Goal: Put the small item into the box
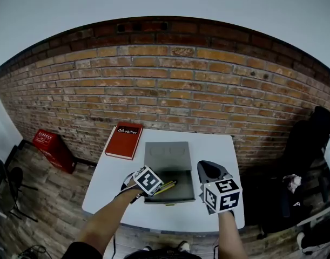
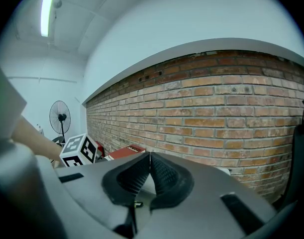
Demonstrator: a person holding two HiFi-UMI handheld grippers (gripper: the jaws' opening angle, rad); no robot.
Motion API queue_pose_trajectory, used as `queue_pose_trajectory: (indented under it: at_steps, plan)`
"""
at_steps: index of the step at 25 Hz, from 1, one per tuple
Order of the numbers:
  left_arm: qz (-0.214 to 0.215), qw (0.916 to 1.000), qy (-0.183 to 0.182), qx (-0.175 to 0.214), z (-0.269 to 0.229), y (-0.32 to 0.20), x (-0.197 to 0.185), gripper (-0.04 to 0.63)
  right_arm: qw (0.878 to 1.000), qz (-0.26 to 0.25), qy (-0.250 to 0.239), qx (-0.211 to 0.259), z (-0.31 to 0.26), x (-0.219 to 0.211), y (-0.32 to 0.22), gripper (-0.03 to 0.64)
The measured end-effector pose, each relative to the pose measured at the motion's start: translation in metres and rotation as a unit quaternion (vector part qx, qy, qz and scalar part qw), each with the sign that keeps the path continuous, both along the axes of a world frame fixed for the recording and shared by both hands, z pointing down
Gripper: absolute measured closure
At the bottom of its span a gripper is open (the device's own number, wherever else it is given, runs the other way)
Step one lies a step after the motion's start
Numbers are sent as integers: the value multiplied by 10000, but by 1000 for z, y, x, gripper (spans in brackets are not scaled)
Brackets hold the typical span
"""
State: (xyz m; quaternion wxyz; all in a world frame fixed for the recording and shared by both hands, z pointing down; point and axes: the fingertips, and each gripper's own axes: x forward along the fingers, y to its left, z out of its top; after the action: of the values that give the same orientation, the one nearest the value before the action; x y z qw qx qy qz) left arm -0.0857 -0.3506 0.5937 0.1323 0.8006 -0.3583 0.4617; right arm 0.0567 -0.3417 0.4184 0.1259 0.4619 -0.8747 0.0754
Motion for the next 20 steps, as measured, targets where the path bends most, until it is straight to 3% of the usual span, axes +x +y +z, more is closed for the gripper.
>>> queue_pose_trajectory:
  at_steps: [5, 10, 20]
  plan:
    - [-432, 9985, 340, 18, -15, 1, -12, 489, 10000, -45, -22, 43, -5, -3, 0, 597]
    - [-650, 9952, 529, 510, -48, -4, -24, 491, 9999, -66, -77, 90, -12, -4, -1, 597]
    - [-1175, 9739, 1183, 1541, -120, -6, -34, 491, 9996, -121, -151, 193, -25, -10, 0, 597]
